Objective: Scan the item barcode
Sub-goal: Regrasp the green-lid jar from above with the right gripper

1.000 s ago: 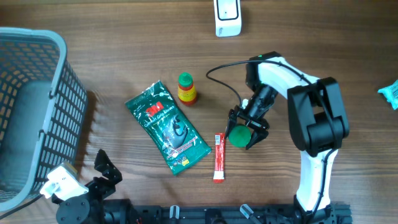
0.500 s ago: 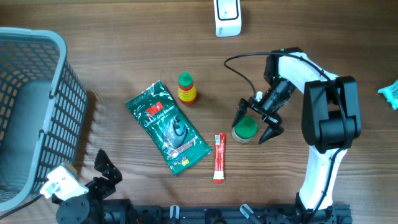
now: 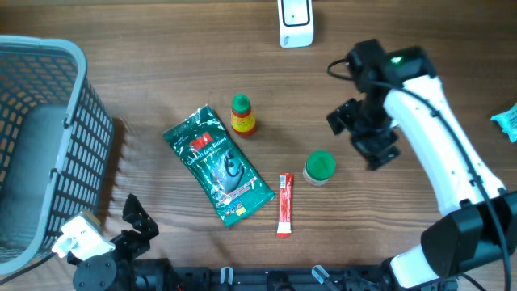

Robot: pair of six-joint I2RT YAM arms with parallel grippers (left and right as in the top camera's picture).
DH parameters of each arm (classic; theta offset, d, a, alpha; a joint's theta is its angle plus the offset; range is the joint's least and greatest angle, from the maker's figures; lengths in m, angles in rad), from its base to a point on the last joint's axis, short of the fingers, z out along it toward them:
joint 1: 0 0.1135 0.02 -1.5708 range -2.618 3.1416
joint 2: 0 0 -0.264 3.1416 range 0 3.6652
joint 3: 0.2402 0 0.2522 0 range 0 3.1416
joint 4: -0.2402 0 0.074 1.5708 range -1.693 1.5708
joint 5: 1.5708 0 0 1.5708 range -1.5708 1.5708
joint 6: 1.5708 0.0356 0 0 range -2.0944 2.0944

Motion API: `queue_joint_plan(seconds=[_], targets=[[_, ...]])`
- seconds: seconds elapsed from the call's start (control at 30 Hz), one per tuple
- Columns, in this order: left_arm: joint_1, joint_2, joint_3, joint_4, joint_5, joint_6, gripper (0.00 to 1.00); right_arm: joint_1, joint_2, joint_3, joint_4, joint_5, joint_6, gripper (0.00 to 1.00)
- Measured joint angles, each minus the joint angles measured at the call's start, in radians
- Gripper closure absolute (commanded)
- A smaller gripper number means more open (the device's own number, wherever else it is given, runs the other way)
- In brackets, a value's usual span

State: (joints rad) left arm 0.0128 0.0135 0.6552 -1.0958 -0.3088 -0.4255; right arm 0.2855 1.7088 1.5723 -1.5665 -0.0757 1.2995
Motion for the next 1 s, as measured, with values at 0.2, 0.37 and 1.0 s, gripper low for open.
queue_joint_plan(seconds=[0.2,0.37,1.0], targets=[[0.0,0.0,0.0,0.001,0.0,0.0,0.0,0.121,-0.001,-0.235,0.327,0.005,0.358,0.0],[0.0,0.0,0.0,0.0,0.0,0.0,0.0,0.197,0.001,-0.314,0.457,0.006,0.424,0.0],[0.0,0.0,0.0,0.0,0.0,0.0,0.0,0.208,0.0,-0.432,0.524,-0.058,-0.883,0.0]])
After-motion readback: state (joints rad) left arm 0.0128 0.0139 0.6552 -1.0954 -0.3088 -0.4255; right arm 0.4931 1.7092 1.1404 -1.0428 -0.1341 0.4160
